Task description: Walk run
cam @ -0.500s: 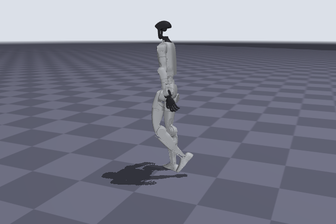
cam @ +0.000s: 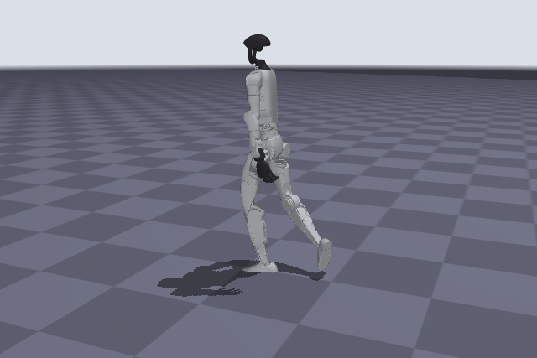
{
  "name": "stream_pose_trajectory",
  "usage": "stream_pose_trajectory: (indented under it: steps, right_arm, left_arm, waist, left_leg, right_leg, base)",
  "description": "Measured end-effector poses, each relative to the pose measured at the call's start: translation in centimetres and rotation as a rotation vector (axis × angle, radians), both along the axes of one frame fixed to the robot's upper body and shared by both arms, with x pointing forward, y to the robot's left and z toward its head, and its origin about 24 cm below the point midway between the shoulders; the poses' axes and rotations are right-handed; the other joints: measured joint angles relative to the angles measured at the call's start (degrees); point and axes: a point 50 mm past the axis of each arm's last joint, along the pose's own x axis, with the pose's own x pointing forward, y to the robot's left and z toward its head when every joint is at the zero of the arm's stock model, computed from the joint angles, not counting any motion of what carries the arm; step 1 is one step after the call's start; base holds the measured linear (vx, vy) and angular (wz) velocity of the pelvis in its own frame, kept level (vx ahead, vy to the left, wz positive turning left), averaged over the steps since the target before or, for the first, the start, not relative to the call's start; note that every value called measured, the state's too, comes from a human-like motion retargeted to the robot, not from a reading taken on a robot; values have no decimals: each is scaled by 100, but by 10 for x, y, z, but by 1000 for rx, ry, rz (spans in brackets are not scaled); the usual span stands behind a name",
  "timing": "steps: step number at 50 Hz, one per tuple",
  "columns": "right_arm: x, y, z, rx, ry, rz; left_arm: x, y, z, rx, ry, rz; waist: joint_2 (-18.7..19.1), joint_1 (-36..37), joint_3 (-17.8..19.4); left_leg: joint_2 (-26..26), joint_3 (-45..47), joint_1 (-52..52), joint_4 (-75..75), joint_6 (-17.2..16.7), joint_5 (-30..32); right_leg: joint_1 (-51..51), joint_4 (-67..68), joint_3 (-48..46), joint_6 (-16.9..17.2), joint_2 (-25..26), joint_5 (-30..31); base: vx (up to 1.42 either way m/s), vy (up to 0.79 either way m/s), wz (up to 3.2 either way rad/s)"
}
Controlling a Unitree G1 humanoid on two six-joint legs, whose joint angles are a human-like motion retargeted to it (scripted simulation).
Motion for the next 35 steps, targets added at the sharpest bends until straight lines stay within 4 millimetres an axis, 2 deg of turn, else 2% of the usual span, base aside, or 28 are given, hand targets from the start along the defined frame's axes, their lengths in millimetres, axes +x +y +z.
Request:
stream_pose_trajectory:
  steps: [3,5,7,10,14,15,17,18,20,22,23,25,27,28,30,32,35]
  right_arm:
    - [-9,-3,0,-18,30,32]
    - [-19,-3,0,-18,49,0]
    - [-28,0,0,-2,53,-48]
    - [-34,8,0,33,50,-108]
    - [-36,21,-1,97,69,-193]
    - [-35,23,-1,112,67,-211]
    - [-32,23,-1,125,60,-229]
    - [-31,22,-1,125,59,-233]
    - [-28,22,-1,117,62,-232]
    - [-32,22,-1,112,74,-231]
    - [-36,21,-1,114,83,-229]
    - [-42,22,0,127,107,-268]
    - [-38,19,-1,125,90,-279]
    - [-33,15,-1,121,62,-275]
    - [-15,4,0,99,-22,-260]
    - [3,-2,1,66,-78,-244]
    - [36,-10,4,43,-164,-203]
  left_arm:
    - [56,16,2,69,-162,-103]
    - [99,23,8,98,-304,-195]
    - [136,23,15,88,-444,-244]
    - [182,22,31,45,-643,-226]
    - [220,18,51,-14,-856,-102]
    - [226,17,54,-28,-897,-71]
    - [228,15,56,-48,-923,-28]
    - [225,14,53,-54,-913,-11]
    - [212,13,46,-60,-863,5]
    - [184,16,32,-60,-751,-1]
    - [166,17,25,-57,-685,-5]
    - [120,10,8,-41,-524,-37]
    - [91,2,0,-22,-440,-38]
    - [73,1,-3,-21,-387,-33]
    - [34,2,-5,-36,-257,-23]
    - [9,-3,-6,-40,-173,-1]
    - [-26,-13,-4,-45,-61,58]
  waist:
    - [54,-446,185]
    - [-46,-616,240]
    - [-166,-783,251]
    - [-301,-1139,349]
    - [-483,-1449,452]
    - [-484,-1491,444]
    - [-535,-1482,396]
    - [-555,-1479,366]
    - [-526,-1513,255]
    - [-523,-1725,184]
    - [-564,-1774,144]
    - [-740,-1734,98]
    - [-1073,-1338,196]
    - [-1276,-1139,248]
    - [-1585,-980,352]
    - [-1601,-807,439]
    - [-1272,-612,482]
  left_leg:
    - [-253,-3,641,-502,-18,-114]
    - [-545,28,991,-858,5,-134]
    - [-807,-33,1246,-1046,-8,-228]
    - [-1095,-218,1674,-1226,-58,-407]
    - [-1352,-425,2332,-1419,-288,-643]
    - [-1343,-452,2462,-1466,-385,-674]
    - [-1373,-432,2661,-1446,-598,-685]
    - [-1392,-431,2753,-1387,-728,-630]
    - [-1346,-465,2847,-1243,-979,-336]
    - [-1292,-547,3070,-991,-1244,347]
    - [-1278,-370,3184,-854,-1304,813]
    - [-975,383,3191,-24,-1038,2188]
    - [-1245,686,3016,793,-769,2703]
    - [-1322,963,2902,1255,-627,2697]
    - [-1074,1585,2479,2191,-247,1898]
    - [-917,1658,1902,2409,-308,1576]
    - [-657,1321,810,2268,-606,974]
  right_leg:
    - [-1176,1183,73,17,-469,-832]
    - [-1923,1238,186,-87,-629,-1264]
    - [-2487,760,210,-163,-739,-1584]
    - [-3064,-565,174,-313,-783,-1958]
    - [-3620,-2516,414,-271,-608,-2224]
    - [-3800,-2824,674,-222,-504,-2260]
    - [-3955,-2943,554,-135,-447,-2381]
    - [-3962,-2811,414,-187,-463,-2403]
    - [-3901,-2414,138,-538,-498,-2434]
    - [-3645,-2425,-90,-796,-522,-1907]
    - [-3595,-2281,555,-825,-457,-1830]
    - [-3290,-1825,704,-685,-907,-2111]
    - [-2894,-1819,810,-576,-1162,-2349]
    - [-2610,-1881,588,-564,-1355,-2470]
    - [-2064,-2020,430,-409,-1611,-2687]
    - [-1685,-2275,492,-326,-1458,-2753]
    - [-964,-2956,-47,-333,-885,-2744]
  base:
    - [73,6,16]
    - [71,6,31]
    - [86,2,52]
    - [72,-6,68]
    - [86,-13,47]
    - [76,-12,13]
    - [87,-14,-4]
    - [89,-12,-4]
    - [92,-11,19]
    - [139,-25,69]
    - [143,-26,74]
    - [124,-18,68]
    - [110,-17,-61]
    - [117,-20,-77]
    - [101,-18,-13]
    - [91,-12,8]
    - [75,-10,-1]
